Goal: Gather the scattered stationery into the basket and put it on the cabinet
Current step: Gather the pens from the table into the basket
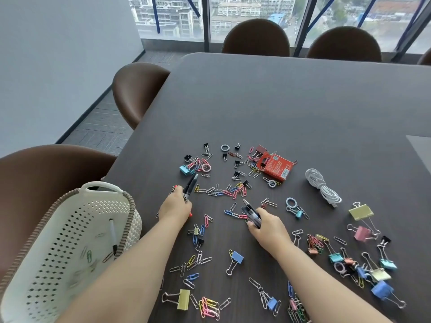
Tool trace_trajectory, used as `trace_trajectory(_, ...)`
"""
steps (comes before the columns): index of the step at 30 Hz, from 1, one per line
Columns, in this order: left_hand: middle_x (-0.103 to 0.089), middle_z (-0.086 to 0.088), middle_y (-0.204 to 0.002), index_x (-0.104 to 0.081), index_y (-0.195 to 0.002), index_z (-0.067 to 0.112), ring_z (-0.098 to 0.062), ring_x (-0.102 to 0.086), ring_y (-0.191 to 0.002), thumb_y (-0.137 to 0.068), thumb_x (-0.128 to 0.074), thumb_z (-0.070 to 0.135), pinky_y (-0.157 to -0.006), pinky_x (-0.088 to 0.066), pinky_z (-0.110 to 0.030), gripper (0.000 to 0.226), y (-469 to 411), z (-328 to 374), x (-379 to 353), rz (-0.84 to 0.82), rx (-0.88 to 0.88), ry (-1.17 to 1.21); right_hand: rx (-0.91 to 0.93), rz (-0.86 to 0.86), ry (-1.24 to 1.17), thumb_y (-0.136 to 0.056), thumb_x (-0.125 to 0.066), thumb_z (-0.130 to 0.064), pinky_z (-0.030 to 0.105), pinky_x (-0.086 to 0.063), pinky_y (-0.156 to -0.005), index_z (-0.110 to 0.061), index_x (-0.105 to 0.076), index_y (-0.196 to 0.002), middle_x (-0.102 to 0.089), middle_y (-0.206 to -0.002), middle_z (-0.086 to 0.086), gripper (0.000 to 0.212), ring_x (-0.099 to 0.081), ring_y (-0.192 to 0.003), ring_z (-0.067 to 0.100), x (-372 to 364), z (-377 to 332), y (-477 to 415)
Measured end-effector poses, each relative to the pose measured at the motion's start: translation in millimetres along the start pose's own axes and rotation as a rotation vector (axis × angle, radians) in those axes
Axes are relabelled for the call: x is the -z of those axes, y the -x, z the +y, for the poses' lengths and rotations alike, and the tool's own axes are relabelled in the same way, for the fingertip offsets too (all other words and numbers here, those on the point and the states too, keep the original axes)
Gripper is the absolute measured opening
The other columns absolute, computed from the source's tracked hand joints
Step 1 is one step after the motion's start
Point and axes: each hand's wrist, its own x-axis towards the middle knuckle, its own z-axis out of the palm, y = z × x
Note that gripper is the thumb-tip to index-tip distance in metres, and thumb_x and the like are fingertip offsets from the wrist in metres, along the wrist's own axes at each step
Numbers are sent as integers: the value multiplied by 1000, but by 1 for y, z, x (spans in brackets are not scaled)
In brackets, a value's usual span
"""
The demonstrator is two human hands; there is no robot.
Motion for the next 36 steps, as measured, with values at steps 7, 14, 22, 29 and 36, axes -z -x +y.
trace_trajectory(7,-57,-7,-101,-31,-128,10,-29,-56,-85,-90,-44,8,-69,-38,-32,40,71,6,20,57,-104,222,1,-22,29,-90,-49,-27,31,-43,-69,-16,-50,-102,-66,-97,11,16,-60,-87,32,12,-13,35)
trace_trajectory(14,-60,-6,-76,-46,-90,10,-17,-65,-64,-90,-48,11,-60,-48,-32,2,137,-20,82,197,-185,508,19,-1,34,-87,-51,-24,27,-38,-65,-18,-51,-97,-58,-85,5,11,-53,-77,26,14,-39,76)
trace_trajectory(22,-62,-9,-104,-42,-124,12,-25,-59,-86,-91,-51,27,-70,-47,-35,38,152,-113,132,236,5,122,187,-46,32,-87,-54,-25,29,-40,-65,-27,-44,-79,-52,-72,-4,13,-50,-74,23,-13,-90,106)
trace_trajectory(29,-45,-7,-138,-25,-144,13,-24,-41,-127,-91,-51,34,-104,-34,-37,63,147,-153,129,38,90,419,275,-30,9,-86,-56,-24,30,-41,-66,-18,-53,-90,-58,-79,1,7,-52,-73,23,-35,-121,121)
trace_trajectory(36,-62,2,-104,-65,-93,22,-16,-57,-98,-91,-40,50,-94,-39,-35,38,173,-168,131,78,-130,-33,308,-42,36,-87,-56,-26,31,-43,-67,-23,-47,-85,-57,-76,0,10,-53,-74,23,-46,-134,122)
